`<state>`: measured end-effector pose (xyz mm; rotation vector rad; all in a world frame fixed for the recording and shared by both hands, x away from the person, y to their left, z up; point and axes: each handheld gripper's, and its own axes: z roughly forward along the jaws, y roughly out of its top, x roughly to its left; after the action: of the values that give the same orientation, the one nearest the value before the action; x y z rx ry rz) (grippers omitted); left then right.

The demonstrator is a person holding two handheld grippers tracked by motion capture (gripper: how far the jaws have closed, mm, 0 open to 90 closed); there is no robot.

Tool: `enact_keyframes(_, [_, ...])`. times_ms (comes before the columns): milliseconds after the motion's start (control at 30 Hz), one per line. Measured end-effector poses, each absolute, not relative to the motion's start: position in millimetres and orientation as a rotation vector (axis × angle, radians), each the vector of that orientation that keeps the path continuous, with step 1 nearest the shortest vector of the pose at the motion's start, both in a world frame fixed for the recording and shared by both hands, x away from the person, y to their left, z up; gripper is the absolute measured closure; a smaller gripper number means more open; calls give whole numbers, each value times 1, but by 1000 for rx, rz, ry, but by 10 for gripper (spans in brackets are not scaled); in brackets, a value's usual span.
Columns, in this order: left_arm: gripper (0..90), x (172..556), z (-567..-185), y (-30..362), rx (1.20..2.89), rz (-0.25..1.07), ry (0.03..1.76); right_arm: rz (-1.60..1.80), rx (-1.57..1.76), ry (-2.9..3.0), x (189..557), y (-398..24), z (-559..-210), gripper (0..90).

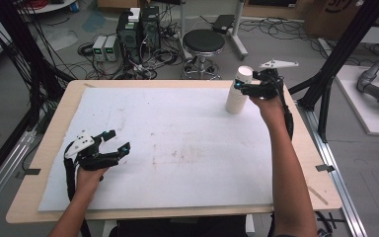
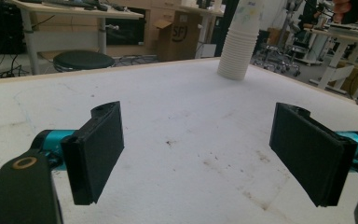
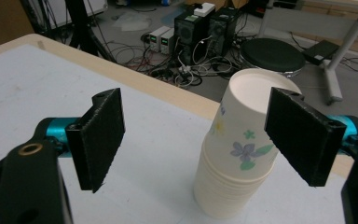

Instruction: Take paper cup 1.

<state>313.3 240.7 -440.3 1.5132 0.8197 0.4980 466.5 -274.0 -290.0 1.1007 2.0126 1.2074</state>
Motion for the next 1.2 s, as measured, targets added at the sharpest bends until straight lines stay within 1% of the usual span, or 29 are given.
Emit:
enact_keyframes(467, [176,315,-441,241,1507,496,826,1084,1197,1983,511,-273,-282,206])
enact_keyframes(600, [176,314,-441,241,1509,497,823,1030,1240,1986,522,-273,-285,206])
enact_keyframes(1067, [177,314,-441,243,1509,496,824,1028,1333,1996,538,-272,-301,206])
enact_keyframes(1133, [177,314,-441,243,1511,497,824,1037,1341,1997,540,-272,-303,217])
enact_keyframes(1200, [178,314,-441,243,1510,497,824,1026,1353,2002,541,-271,-306,267])
